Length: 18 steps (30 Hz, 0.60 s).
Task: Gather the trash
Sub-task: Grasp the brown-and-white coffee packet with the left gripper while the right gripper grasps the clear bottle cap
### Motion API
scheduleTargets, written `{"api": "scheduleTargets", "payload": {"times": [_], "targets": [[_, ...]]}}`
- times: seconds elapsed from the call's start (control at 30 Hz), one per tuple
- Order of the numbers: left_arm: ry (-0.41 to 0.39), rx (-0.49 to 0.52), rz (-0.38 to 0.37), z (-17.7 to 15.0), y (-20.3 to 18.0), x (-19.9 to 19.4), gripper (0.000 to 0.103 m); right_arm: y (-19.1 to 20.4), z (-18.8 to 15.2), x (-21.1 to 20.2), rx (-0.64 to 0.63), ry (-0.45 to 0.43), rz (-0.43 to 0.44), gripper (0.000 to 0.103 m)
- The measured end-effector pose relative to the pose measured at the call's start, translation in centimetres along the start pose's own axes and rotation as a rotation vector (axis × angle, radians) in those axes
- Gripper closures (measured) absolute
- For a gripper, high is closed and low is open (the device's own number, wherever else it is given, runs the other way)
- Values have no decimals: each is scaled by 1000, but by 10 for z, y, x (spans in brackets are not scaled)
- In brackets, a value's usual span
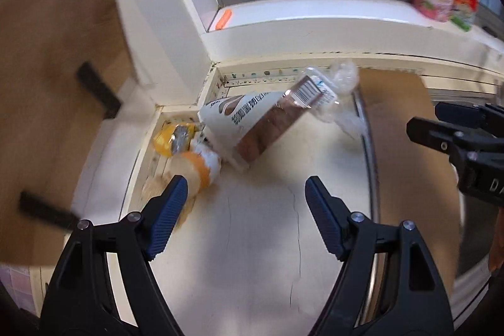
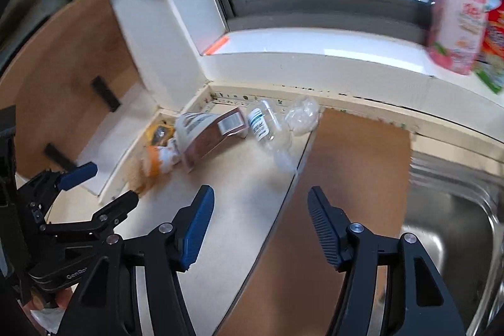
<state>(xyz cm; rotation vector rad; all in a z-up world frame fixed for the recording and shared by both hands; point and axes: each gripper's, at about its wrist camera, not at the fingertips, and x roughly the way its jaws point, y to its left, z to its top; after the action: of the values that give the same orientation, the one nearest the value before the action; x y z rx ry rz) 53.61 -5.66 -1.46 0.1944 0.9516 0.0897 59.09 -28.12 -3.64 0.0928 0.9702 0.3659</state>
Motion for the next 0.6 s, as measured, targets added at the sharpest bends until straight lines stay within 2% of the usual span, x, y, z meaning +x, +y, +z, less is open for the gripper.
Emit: {"api": "scheduleTargets", "payload": {"times": [0.07, 0.27, 0.47, 0.6], "targets": [[11, -2, 9, 8, -5, 20, 28, -14, 17, 31, -2, 25, -5, 40], [40, -20, 67, 17, -15, 70, 28, -32, 30, 107, -13, 106, 6, 40], [65, -54, 50, 18, -18, 98, 28, -30, 18, 151, -46, 137, -7, 40], [55, -38, 93, 17, -25, 111, 28, -29, 18, 173, -57, 156, -4, 40]]}}
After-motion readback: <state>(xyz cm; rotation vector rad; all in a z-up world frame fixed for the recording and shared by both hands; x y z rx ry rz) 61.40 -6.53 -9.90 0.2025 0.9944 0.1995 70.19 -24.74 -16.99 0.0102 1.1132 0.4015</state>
